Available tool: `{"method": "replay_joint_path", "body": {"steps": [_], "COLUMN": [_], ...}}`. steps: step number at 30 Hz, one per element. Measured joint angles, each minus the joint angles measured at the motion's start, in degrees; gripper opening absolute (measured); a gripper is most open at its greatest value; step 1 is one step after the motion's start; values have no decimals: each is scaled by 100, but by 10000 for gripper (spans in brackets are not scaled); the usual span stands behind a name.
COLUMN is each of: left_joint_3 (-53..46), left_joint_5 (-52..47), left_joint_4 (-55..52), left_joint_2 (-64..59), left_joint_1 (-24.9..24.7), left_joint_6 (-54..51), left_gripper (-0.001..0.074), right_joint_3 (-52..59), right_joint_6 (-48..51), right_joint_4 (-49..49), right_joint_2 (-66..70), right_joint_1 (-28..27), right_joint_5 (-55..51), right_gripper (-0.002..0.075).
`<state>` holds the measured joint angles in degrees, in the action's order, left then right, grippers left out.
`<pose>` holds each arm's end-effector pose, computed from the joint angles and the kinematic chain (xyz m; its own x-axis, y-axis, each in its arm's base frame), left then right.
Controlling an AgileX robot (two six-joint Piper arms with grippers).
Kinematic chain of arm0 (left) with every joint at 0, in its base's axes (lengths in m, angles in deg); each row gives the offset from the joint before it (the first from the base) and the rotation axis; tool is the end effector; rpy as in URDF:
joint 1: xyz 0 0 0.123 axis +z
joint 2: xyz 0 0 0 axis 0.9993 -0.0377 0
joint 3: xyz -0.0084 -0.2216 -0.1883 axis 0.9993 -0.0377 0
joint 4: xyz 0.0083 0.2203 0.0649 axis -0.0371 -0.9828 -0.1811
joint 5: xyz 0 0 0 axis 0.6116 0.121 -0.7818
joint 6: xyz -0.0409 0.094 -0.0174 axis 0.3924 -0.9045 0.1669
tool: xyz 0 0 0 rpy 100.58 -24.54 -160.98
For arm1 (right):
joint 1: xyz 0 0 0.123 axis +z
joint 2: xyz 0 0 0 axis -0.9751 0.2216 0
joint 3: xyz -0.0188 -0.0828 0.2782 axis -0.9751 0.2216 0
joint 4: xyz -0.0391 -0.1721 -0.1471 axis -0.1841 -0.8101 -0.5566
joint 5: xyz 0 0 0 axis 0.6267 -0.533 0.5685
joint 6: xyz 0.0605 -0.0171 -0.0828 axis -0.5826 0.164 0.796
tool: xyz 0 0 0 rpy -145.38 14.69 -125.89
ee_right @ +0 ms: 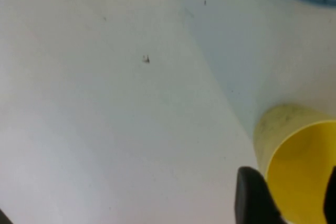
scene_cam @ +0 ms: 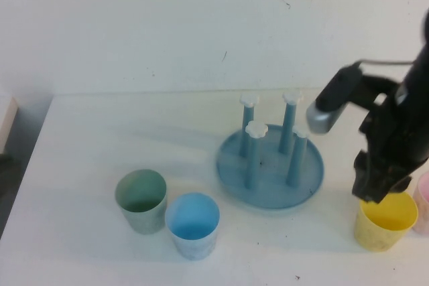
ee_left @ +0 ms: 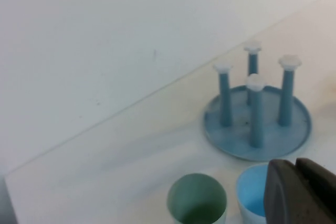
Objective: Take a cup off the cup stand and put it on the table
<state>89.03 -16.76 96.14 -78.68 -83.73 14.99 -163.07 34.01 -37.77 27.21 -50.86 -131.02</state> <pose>0.0645 -0.0496 0.3776 -0.2008 0.2166 -0.9554 0.5021 0.8602 0.0895 0.2649 0.1414 0.2902 -0.5719 -0.7940 -0.2061 -0.8103 0.5860 -0.0094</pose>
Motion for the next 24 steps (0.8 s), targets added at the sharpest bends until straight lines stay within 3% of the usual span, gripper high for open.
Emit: {"method": "replay_joint_path", "body": {"steps": [8, 15, 19, 24], "left_joint_3": [-785, -2256, -2961, -3430], "left_joint_5": [435, 2259, 3086, 3301], "left_joint_4": [-375, 709, 1073, 1150], "left_joint_2": [786, 1202, 1217, 1217], "left_joint_1": [0, 0, 0, 0], "left_joint_6": [896, 1458, 1445, 1437], "left_gripper": [-1, -1, -1, -1], "right_joint_3": [790, 2417, 3420, 4414], "right_joint_6": [566, 1520, 2153, 3313], "right_joint_4": [977, 1968, 2841, 4352], "right_joint_2": [-2033, -3773, -4642, -5466], "right_joint_1": [0, 0, 0, 0], "right_joint_5": [1319, 2653, 3501, 4379], "right_gripper": [223, 181, 150, 129]}}
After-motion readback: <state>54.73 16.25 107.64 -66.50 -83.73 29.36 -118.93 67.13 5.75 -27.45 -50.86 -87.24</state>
